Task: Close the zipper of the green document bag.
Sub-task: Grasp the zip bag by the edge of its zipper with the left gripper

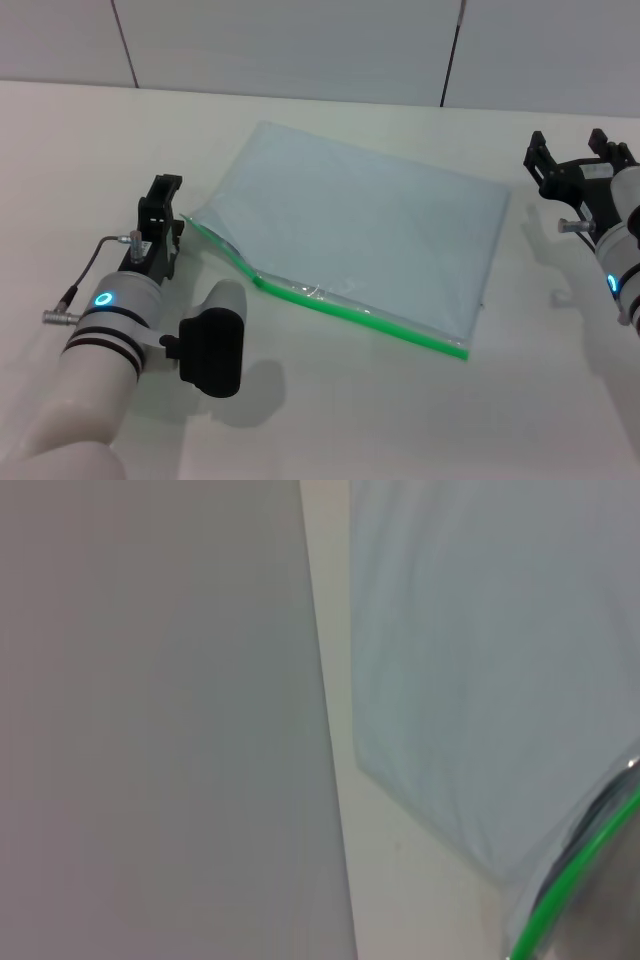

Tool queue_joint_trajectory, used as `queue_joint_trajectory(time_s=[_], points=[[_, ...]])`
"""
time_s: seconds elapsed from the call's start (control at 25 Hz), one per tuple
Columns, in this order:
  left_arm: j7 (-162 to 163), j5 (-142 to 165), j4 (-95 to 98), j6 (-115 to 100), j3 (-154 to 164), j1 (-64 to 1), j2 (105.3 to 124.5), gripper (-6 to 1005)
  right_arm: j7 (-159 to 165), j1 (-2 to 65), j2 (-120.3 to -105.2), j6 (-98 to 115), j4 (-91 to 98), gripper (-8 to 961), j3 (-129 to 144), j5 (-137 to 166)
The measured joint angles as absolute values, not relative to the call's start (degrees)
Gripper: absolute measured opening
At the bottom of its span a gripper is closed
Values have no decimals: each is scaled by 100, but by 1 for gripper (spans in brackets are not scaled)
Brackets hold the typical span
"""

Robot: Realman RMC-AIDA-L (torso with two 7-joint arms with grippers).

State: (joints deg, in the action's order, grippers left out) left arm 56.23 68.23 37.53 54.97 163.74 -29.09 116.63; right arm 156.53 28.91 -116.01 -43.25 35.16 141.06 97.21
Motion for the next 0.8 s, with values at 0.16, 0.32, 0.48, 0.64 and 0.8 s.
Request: queue_joint_trajectory(time_s=[0.16, 0.32, 0.48, 0.64, 0.8], points=[[5620, 6891, 3753, 5492, 16374, -2910, 11663, 692, 15653, 2891, -11601, -4324, 3516, 754, 14106, 9721], [5618, 6928, 3753, 5478, 16374, -2936, 11658, 692, 15653, 2891, -11601, -4324, 3516, 754, 14106, 9721], [5617, 6961, 3752, 5442, 16374, -2945, 11657, 692, 15653, 2891, -11601, -4324, 3516, 754, 14106, 9720], [5616, 7000, 3752, 5375, 16374, -2958, 11655, 692, 15653, 2891, -11601, -4324, 3516, 754, 14106, 9720], [5616, 7000, 3752, 5338, 16374, -2966, 11653, 692, 15653, 2891, -11601, -4324, 3516, 754, 14106, 9721]])
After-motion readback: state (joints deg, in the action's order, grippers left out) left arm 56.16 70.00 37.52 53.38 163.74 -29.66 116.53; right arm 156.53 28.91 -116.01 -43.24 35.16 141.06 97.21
